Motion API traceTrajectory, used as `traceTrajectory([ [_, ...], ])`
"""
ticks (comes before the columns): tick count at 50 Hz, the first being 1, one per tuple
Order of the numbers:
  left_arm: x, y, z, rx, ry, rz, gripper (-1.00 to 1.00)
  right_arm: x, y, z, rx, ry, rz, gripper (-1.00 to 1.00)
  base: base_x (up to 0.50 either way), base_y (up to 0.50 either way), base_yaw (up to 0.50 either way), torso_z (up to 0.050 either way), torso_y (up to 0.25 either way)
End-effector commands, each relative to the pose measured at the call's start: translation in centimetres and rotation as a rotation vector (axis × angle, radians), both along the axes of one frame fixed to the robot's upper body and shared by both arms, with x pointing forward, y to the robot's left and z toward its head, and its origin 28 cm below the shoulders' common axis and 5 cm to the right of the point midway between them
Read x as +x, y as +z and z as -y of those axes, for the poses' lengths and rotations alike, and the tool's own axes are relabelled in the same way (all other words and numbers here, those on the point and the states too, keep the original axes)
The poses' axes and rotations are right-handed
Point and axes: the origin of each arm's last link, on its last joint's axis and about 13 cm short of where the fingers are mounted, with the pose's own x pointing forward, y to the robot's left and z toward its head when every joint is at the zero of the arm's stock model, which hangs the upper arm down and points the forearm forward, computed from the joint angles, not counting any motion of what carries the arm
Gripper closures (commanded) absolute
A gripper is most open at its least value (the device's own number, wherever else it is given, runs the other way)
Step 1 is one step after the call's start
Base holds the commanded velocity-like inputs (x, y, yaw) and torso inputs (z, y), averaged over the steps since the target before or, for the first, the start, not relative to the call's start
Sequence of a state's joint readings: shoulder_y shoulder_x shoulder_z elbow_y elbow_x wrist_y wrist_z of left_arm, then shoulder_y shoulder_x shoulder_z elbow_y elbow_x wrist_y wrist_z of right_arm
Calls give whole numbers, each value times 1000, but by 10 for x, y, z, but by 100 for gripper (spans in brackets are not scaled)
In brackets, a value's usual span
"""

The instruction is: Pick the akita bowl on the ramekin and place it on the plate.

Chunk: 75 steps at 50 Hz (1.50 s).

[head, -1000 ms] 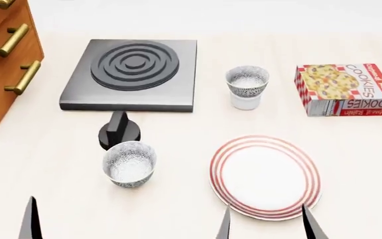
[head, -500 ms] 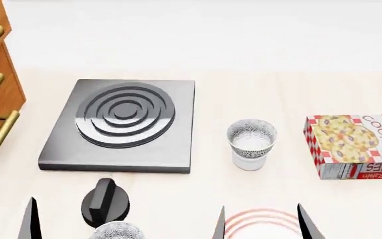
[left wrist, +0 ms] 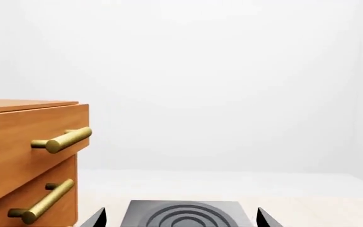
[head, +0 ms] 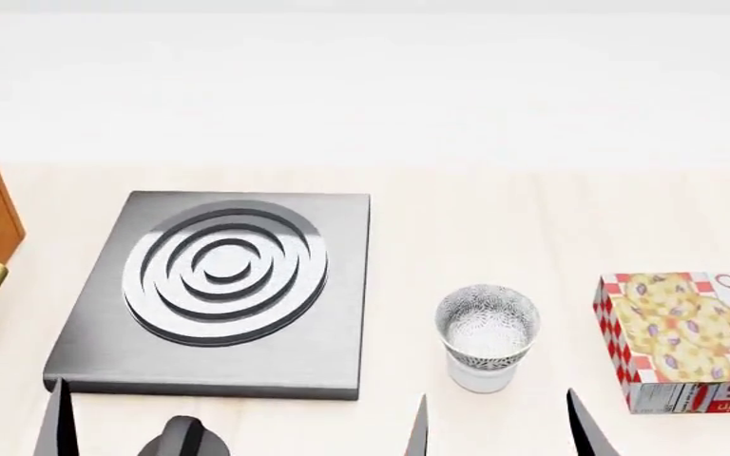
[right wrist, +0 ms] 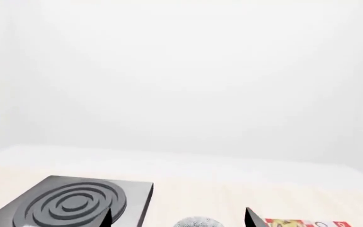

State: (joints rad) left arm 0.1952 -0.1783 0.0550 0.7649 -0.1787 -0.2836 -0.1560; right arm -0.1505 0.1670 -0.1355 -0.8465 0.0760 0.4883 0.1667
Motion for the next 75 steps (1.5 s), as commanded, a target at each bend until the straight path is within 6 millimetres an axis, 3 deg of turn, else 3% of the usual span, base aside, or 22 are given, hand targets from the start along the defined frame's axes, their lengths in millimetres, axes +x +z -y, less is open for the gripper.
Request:
traceTrajectory([
  [1,0,0,0,-3,-6,-2,-100,-2,0,0,-6,3,21,-100,0,0,0,50,0],
  [13,-2,0,0,3,3,28,-100,0,-1,-1,4,11,15,-100,0,0,0,29,-8],
  [32,-1,0,0,14,6,24,-100,0,-9,-1,-2,14,19,-100,0,0,0,0,-250],
  [50,-2,0,1,21,8,42,-100,-1,-1,-1,-1,13,18,-100,0,0,0,0,-250],
  [68,2,0,3,12,28,12,-100,-2,-4,-1,14,28,48,-100,0,0,0,0,0],
  [70,2,0,3,15,26,13,-100,-5,6,0,19,51,54,-100,0,0,0,0,0],
  [73,4,-3,2,32,32,5,-100,-11,27,3,-144,110,144,-100,0,0,0,0,0],
  [75,4,-3,2,41,34,5,-100,-1,44,8,-218,119,162,-100,0,0,0,0,0],
])
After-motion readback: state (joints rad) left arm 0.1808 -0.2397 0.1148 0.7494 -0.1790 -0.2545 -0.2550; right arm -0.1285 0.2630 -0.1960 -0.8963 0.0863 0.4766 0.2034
